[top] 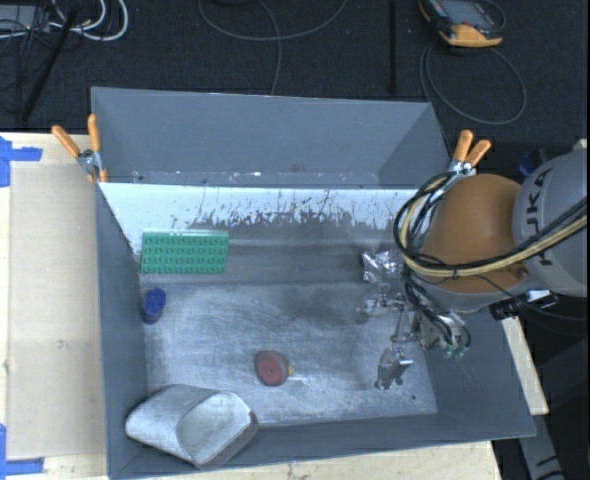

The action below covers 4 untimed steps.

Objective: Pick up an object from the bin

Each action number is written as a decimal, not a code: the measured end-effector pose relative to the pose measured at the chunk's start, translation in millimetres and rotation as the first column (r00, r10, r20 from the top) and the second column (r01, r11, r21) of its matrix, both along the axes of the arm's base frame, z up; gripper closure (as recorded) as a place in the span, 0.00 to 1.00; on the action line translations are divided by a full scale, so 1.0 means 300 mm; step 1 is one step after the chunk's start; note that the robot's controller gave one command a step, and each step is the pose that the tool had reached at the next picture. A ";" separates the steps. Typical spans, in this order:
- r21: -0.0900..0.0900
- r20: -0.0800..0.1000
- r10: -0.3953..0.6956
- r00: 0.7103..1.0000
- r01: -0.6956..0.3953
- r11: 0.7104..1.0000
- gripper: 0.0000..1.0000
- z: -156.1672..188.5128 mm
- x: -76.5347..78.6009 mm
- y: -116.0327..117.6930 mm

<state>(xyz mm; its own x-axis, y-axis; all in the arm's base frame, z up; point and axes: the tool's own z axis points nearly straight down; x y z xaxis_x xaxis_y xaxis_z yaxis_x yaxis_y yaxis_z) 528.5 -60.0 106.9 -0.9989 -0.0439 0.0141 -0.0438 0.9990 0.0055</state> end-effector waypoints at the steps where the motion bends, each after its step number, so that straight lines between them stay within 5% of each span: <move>1: 0.000 0.017 0.069 0.997 -0.069 0.998 0.00 0.181 -0.051 0.323; 2: -0.006 0.015 0.280 0.960 -0.280 0.960 0.00 -0.119 0.047 0.484; 3: -0.006 0.022 0.369 0.929 -0.369 0.929 0.00 -0.116 -0.030 0.517; 4: -0.006 0.026 0.372 0.928 -0.372 0.928 1.00 -0.109 -0.026 0.521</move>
Offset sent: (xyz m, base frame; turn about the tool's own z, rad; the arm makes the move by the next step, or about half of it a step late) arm -0.0157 0.0912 0.0531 -0.0607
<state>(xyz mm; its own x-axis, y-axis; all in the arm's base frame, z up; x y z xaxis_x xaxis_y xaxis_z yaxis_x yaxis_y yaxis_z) 520.8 96.4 74.2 -0.9109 -0.4126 -0.0115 -0.4126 0.9109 -0.0013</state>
